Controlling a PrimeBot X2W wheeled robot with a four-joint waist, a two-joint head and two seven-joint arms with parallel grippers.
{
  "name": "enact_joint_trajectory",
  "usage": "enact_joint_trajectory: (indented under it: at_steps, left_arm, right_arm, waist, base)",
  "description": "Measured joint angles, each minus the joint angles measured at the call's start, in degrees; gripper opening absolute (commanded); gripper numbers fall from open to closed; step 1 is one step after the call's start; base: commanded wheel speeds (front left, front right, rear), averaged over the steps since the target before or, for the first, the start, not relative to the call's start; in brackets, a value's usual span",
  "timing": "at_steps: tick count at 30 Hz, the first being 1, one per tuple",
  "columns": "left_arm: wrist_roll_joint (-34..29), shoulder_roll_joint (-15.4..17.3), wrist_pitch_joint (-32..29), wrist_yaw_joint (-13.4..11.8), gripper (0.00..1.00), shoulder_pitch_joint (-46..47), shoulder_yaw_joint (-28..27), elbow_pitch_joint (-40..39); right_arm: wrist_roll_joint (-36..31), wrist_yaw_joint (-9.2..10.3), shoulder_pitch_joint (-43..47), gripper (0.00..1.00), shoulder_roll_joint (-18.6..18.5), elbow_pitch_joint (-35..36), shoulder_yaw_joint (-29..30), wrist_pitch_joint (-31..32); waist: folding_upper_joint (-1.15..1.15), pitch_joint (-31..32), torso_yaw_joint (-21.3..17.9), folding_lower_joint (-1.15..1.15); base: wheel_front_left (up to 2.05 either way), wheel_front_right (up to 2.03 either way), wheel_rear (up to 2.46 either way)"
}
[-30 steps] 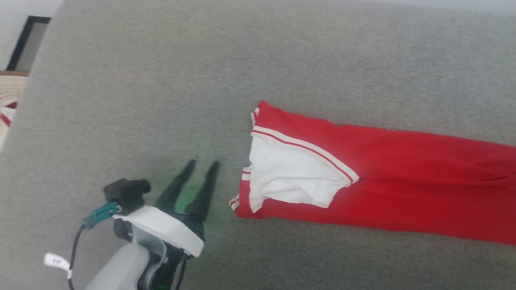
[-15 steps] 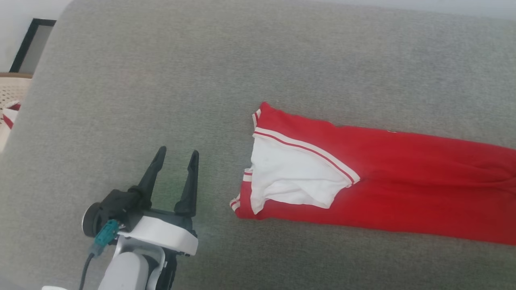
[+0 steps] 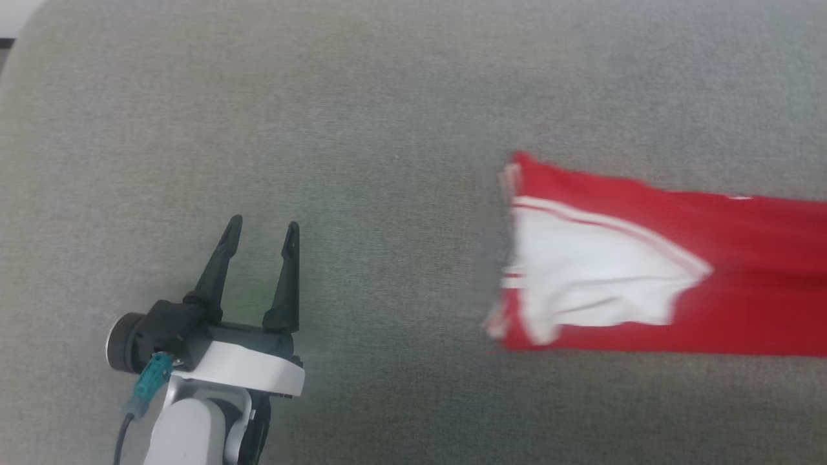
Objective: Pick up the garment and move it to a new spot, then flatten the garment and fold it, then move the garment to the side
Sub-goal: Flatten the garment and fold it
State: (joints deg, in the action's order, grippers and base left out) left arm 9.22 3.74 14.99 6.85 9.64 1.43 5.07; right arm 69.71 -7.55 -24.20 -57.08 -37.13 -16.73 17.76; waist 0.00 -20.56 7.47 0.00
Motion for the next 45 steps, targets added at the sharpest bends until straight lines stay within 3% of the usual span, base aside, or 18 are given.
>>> enact_joint_trajectory:
  at_steps: [4, 10, 15, 25, 28, 36, 45]
  left_arm:
    - [-0.59, -0.31, 0.0, 0.24, 1.0, 0.23, 0.2, -0.94]
    - [-1.43, -0.44, 0.0, 0.47, 1.0, 0.31, 0.09, -0.92]
    - [-1.47, -0.59, 0.0, 0.48, 1.0, 0.24, 0.44, -0.74]
    - [-1.79, -0.58, 0.0, 0.49, 1.0, -1.49, 0.1, -1.31]
    - [-1.8, -0.63, 0.0, 0.49, 1.0, -1.4, 0.57, -1.3]
    - [-1.76, -0.73, 0.0, 0.49, 1.0, -0.9, 1.77, -0.64]
    - [0.29, -0.77, 0.0, 0.49, 1.0, 0.18, 3.13, 1.12]
  right_arm:
    - [-1.99, 0.02, -1.75, 0.0, -3.23, -6.82, 2.94, -2.92]
    - [-2.12, 0.07, -3.33, 0.0, -2.78, -9.24, 4.36, -3.68]
    - [-2.42, 0.07, -1.97, 0.0, -1.24, -1.55, 1.78, -2.05]
    - [-4.58, 0.08, 2.85, 0.0, 2.16, 24.71, -4.1, 3.91]
    - [-7.78, 0.08, 2.41, 0.0, 5.28, 31.53, -5.87, 6.88]
    - [-13.36, 0.08, -1.68, 0.0, 12.55, 35.32, -9.23, 12.69]
    - [-17.04, 0.08, -4.05, 0.0, 17.61, 30.86, -11.73, 13.16]
  waist:
    - [0.0, -0.57, -0.99, 0.0]
    - [0.0, -0.11, -1.65, 0.0]
    - [0.0, 1.23, -1.84, 0.0]
    - [0.0, 3.97, -1.3, 0.0]
    - [0.0, 3.71, -0.39, 0.0]
    - [0.0, 2.78, 1.69, 0.0]
    - [0.0, 1.88, 3.09, 0.0]
  base:
    - [0.0, 0.0, 0.0]
    - [0.0, 0.0, 0.0]
    - [0.0, 0.0, 0.0]
    - [0.0, 0.0, 0.0]
    - [0.0, 0.0, 0.0]
    - [0.0, 0.0, 0.0]
    - [0.0, 0.0, 0.0]
